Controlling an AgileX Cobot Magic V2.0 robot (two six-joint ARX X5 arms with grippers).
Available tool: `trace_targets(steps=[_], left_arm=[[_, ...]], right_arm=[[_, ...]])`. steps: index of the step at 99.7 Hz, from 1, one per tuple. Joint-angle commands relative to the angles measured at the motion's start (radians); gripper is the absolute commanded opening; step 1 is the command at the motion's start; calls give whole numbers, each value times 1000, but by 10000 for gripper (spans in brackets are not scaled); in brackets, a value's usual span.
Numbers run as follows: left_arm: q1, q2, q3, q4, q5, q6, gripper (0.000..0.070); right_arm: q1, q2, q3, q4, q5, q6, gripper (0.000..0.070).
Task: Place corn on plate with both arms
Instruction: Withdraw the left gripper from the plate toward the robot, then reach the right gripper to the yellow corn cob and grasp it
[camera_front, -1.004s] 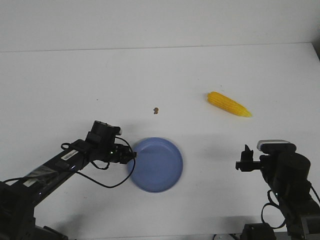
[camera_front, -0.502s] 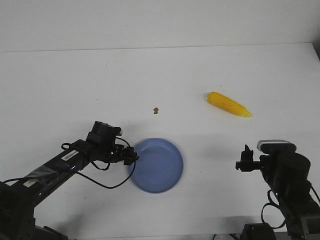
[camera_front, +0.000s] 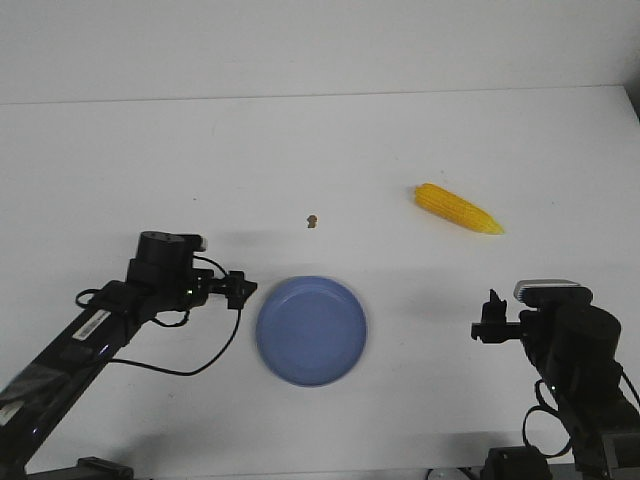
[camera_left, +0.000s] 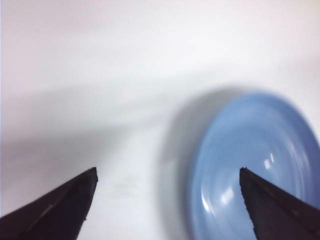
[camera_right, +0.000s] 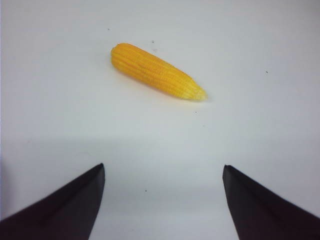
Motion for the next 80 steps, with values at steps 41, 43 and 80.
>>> trace_targets(steps=[41, 43, 80], left_arm=[[162, -353, 6, -73, -351, 363, 599], [162, -355, 6, -70, -351, 375, 604], [161, -336, 6, -63, -351, 382, 637]], right_arm=[[0, 19, 18, 64, -3, -58, 498], [0, 25, 18, 68, -2, -71, 498], [1, 359, 90, 143, -72, -318, 498]])
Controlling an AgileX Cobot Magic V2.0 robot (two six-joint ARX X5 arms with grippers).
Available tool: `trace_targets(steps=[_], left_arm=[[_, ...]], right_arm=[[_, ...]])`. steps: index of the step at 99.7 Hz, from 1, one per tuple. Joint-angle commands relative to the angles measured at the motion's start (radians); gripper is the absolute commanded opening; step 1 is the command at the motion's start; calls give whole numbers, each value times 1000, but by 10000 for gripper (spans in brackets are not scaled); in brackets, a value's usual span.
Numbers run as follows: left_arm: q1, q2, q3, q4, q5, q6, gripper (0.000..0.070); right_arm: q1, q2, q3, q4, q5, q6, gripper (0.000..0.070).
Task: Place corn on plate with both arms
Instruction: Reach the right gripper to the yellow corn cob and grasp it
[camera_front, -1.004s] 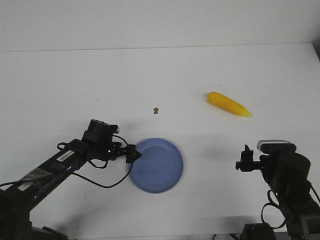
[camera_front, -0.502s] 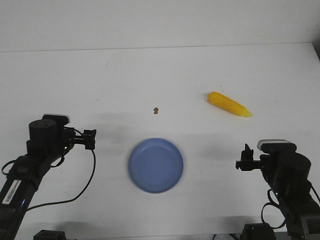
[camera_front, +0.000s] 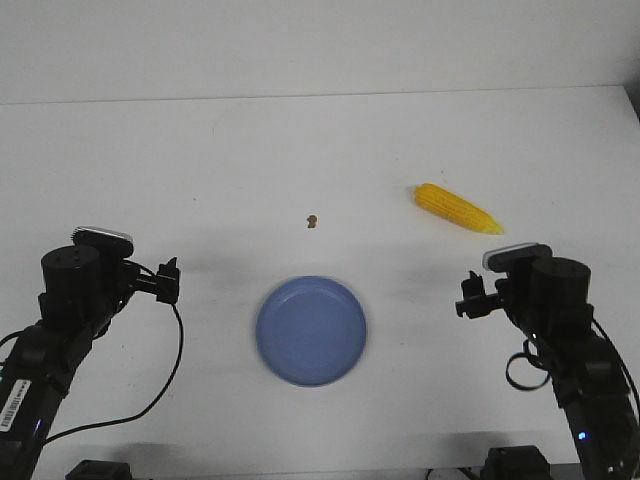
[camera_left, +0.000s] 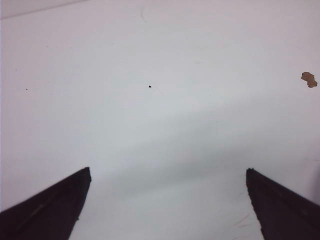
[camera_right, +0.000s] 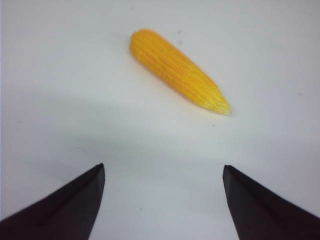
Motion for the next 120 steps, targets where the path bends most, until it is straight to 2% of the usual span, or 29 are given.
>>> trace_targets(steps=[1, 20, 42, 60, 81, 120], left_arm=[[-1, 11, 6, 8, -5, 11, 637], [-1, 11, 6, 8, -4, 6, 637], [-1, 11, 6, 6, 0, -27, 637], [-2, 11, 6, 0, 4, -30, 637], [-2, 11, 6, 0, 4, -31, 637], [-2, 11, 6, -5, 4, -38, 637]], right_arm=[[1, 82, 45, 17, -2, -103, 498], [-2, 359, 196, 14, 15, -256, 498], [-13, 651, 425, -1, 18, -321, 498], [-23, 796, 561, -61, -32, -362, 498], [-30, 855, 591, -36, -48, -406, 498], [-90, 938, 591, 23, -119, -402, 498]])
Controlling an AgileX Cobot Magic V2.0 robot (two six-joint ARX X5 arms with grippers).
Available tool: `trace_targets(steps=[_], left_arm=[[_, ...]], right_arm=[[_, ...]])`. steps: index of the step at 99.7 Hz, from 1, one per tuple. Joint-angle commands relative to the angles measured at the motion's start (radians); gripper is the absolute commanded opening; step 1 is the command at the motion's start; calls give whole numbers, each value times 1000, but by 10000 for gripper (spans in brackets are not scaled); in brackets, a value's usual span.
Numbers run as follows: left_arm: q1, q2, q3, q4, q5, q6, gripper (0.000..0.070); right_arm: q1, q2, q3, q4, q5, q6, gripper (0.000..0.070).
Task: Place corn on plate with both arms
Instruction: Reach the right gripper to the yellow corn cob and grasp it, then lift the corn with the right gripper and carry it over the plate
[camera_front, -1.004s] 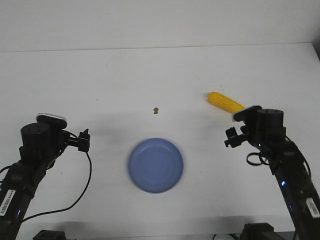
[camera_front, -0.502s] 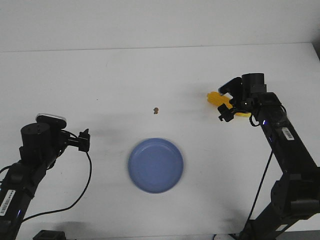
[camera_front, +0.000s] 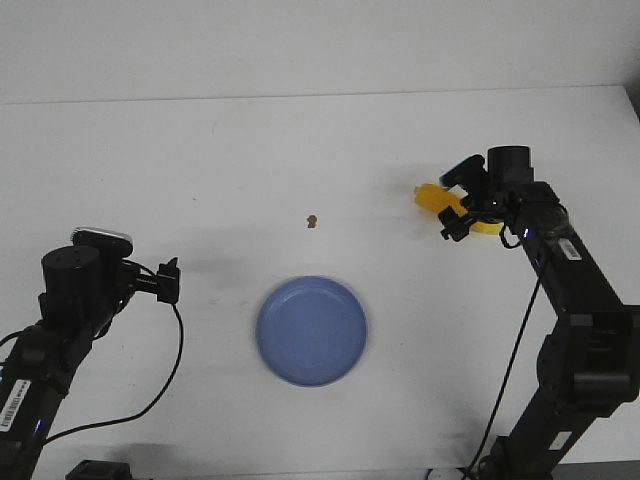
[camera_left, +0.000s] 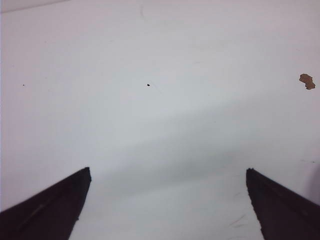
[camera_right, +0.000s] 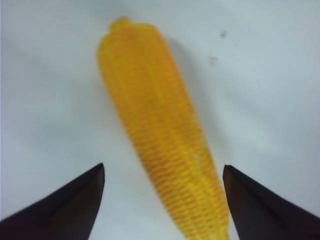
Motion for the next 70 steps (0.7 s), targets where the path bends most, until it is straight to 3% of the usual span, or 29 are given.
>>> trace_targets(steps=[1, 41, 46, 54, 58, 70], left_arm=[[-2, 11, 6, 0, 0, -10, 637], [-2, 11, 6, -6, 0, -14, 637], [-2, 11, 6, -9, 0, -14, 637], [-2, 11, 6, -13, 0, -14, 637], [-2, 11, 6, -16, 0, -14, 637], [-2, 11, 6, -19, 0, -14, 637]], right_arm=[[-10, 35, 23, 13, -19, -2, 498], [-36, 137, 23, 52, -60, 27, 486], [-36, 139, 23, 48, -60, 27, 415], [-36, 139, 23, 48, -60, 27, 175], [-36, 139, 23, 47, -60, 27, 95], [-36, 136, 23, 30, -81, 58, 67]])
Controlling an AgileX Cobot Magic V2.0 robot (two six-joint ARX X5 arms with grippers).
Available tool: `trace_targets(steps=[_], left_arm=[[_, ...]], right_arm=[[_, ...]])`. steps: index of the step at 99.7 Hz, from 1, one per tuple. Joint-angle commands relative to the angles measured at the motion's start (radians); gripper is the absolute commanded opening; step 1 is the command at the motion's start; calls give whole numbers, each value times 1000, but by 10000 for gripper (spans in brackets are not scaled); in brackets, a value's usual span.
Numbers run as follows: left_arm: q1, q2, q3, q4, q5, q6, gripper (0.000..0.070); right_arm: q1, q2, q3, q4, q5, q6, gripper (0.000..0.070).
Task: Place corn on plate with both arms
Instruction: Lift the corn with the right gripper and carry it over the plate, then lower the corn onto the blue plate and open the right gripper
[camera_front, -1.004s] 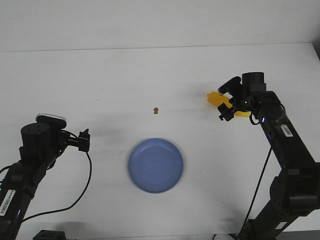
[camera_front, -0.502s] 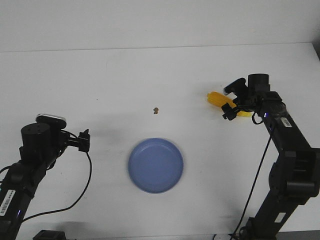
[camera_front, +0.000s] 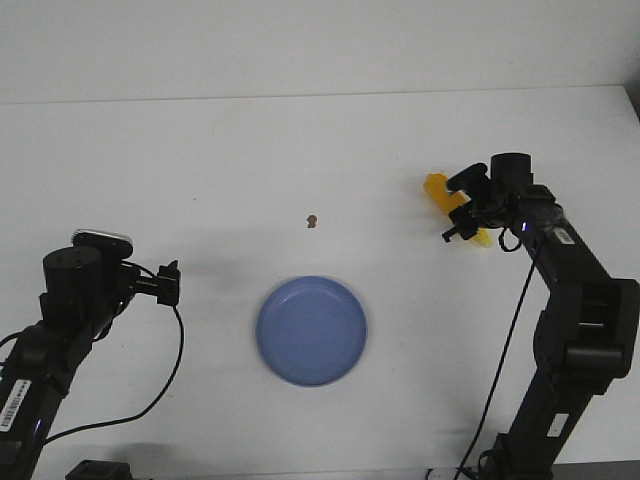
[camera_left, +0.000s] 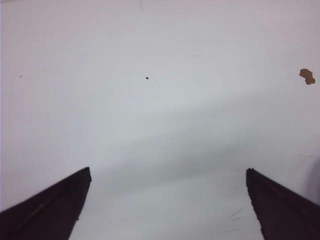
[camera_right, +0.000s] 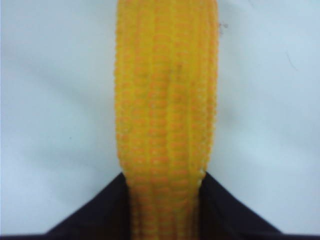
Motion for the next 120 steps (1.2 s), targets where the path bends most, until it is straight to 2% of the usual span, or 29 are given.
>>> trace_targets(steps=[1, 23, 35, 51, 67, 85, 98, 120], left_arm=[[-2, 11, 6, 4, 0, -3, 637], [-2, 11, 6, 5, 0, -3, 637], [-2, 11, 6, 5, 0, -3, 637], [-2, 11, 6, 6, 0, -3, 637], [-2, 11, 6, 6, 0, -6, 637], [-2, 11, 6, 6, 0, -6, 637], [-2, 11, 6, 6, 0, -7, 637], [-2, 11, 6, 4, 3, -18, 637]], right_arm=[[0, 19, 23, -14, -27, 35, 67], [20, -64, 23, -115, -237, 64, 67], [84, -146, 23, -182, -304, 98, 70], [237, -233, 23, -264, -298, 99, 71], [425, -239, 23, -303, -197, 124, 80], [601, -222, 23, -347, -143, 124, 82], [679, -222, 15, -364, -97, 130, 82], [712, -221, -43, -322, -93, 155, 83]])
